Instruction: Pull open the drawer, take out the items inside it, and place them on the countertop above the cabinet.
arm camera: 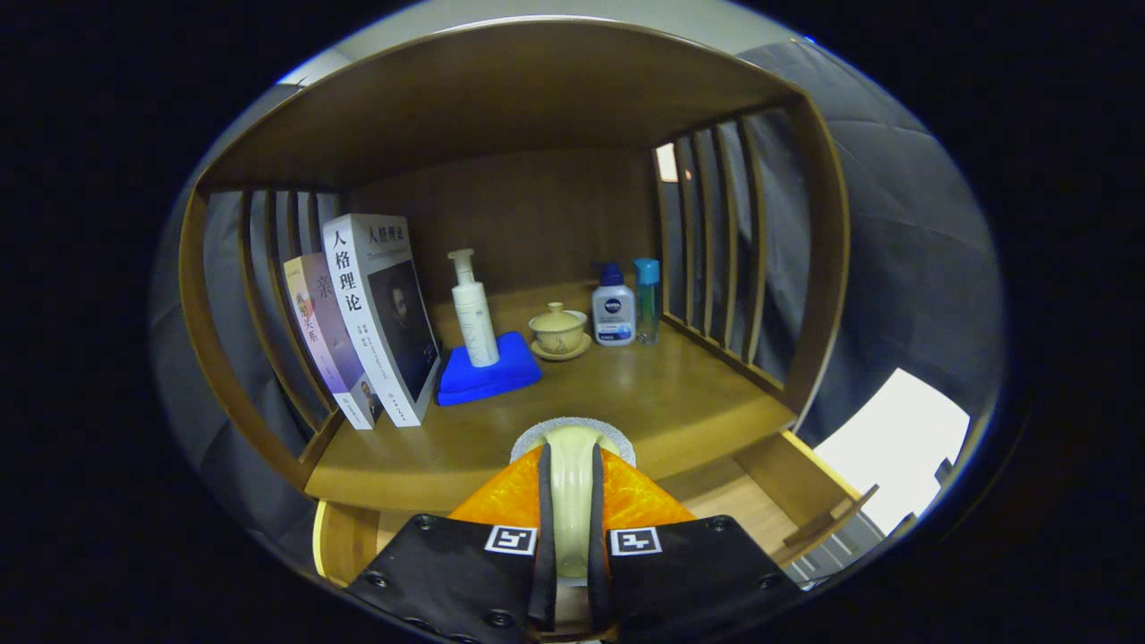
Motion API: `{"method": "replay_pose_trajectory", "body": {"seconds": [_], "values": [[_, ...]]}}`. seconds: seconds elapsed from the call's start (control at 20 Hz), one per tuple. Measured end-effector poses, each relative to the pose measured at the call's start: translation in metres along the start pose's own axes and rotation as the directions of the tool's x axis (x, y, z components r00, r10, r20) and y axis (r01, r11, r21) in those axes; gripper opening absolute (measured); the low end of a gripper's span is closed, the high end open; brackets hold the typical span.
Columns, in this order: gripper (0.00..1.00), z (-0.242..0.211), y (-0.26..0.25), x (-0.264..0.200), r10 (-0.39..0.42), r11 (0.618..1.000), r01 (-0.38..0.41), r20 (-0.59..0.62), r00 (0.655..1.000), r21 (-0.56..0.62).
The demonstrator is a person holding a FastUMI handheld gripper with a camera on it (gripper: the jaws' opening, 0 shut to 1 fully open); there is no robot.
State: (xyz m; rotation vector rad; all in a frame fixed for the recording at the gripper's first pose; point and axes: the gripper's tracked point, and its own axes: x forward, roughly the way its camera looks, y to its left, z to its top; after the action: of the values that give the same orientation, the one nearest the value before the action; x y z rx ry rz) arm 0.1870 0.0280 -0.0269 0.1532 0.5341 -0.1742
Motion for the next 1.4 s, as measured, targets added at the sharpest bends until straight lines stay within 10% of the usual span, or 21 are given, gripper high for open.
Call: {"method": "replay_pose_trajectory", "body": {"seconds": [0.9, 1.0, 1.25, 1.4], "values": [[0.2, 0.016, 0.043, 0.1, 0.169, 0.978, -0.18, -0.115, 0.979, -0.102], [0.28, 0.011, 0.043, 0.099, 0.182, 0.971, -0.199, -0.13, 0.975, -0.131], [0.97, 0.021, 0.045, 0.092, 0.199, 0.97, -0.208, -0.077, 0.977, -0.128], [0.98, 0.038, 0.035, 0.066, 0.181, 0.978, -0.182, -0.018, 0.983, -0.1]]}}
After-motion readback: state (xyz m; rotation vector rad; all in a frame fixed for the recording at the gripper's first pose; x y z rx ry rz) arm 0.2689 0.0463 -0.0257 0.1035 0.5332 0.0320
